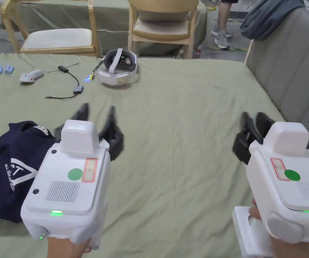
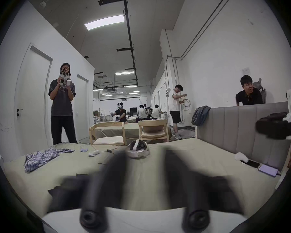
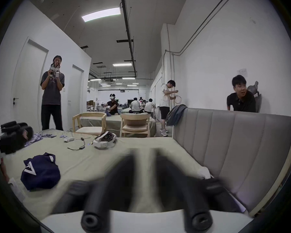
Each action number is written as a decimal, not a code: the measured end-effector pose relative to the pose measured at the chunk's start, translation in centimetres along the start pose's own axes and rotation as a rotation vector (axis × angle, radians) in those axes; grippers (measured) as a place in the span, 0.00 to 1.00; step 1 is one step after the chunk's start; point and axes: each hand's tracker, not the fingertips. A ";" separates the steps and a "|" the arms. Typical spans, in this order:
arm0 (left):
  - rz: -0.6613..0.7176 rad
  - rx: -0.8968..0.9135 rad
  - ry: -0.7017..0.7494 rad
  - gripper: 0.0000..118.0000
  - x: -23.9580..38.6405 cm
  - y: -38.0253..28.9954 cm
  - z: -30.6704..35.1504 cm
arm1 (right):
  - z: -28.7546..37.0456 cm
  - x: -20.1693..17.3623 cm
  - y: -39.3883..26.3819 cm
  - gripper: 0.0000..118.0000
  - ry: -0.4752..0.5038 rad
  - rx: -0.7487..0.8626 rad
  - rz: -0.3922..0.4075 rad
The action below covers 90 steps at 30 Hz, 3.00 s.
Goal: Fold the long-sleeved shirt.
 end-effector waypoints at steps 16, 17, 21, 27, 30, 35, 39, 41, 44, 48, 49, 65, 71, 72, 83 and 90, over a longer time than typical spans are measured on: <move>-0.021 -0.015 0.234 0.07 -8.4 1.3 2.0 | -2.3 -10.5 -0.3 0.03 0.277 0.007 -0.028; -0.025 -0.014 0.258 0.07 -9.3 1.4 2.5 | -2.4 -11.7 -0.3 0.03 0.310 0.013 -0.029; -0.061 -0.039 0.384 0.07 -13.3 1.3 5.6 | -1.9 -17.6 0.2 0.03 0.454 0.012 -0.050; -0.056 -0.074 0.439 0.06 -16.1 1.1 7.5 | -2.1 -22.0 0.3 0.00 0.564 -0.037 -0.066; -0.028 -0.126 0.424 0.06 -16.6 0.5 6.7 | -2.2 -22.5 0.5 0.00 0.574 -0.036 -0.047; 0.084 -0.392 0.339 0.72 -18.7 -2.3 1.6 | -2.4 -21.8 1.2 0.00 0.575 -0.030 -0.038; 0.174 -0.579 0.243 0.89 -20.3 -7.7 -4.1 | -2.5 -21.1 1.0 0.00 0.558 -0.037 -0.026; 0.190 -0.664 0.271 0.87 -20.6 -10.2 -6.5 | -2.7 -20.8 0.8 0.00 0.547 -0.045 -0.017; 0.238 -0.822 0.305 0.35 -21.4 -13.2 -9.6 | -2.8 -20.3 0.5 0.00 0.529 -0.060 -0.006; 0.270 -0.857 0.322 0.15 -21.2 -13.0 -9.7 | -2.9 -19.3 0.4 0.00 0.514 -0.070 -0.002; 0.261 -0.847 0.309 0.13 -20.9 -12.3 -9.4 | -3.0 -19.1 0.4 0.00 0.510 -0.073 0.003; 0.135 -0.602 -0.388 0.09 6.5 -1.5 -13.9 | -3.1 -6.4 0.7 0.00 0.225 -0.104 -0.036; 0.172 -0.784 -0.621 0.15 19.6 -8.5 -13.5 | -1.2 0.4 1.6 0.00 -0.011 -0.101 0.001; 0.160 -0.803 -0.606 0.35 20.7 -9.3 -12.9 | -1.1 1.4 1.4 0.00 -0.033 -0.115 0.024; 0.165 -0.518 -0.381 0.90 8.5 -3.3 -8.2 | -1.0 2.2 -0.9 0.00 0.058 -0.223 -0.054; 0.091 -0.416 -0.069 0.04 -0.2 -3.8 -1.0 | -2.4 0.5 -3.0 0.00 0.039 -0.227 -0.032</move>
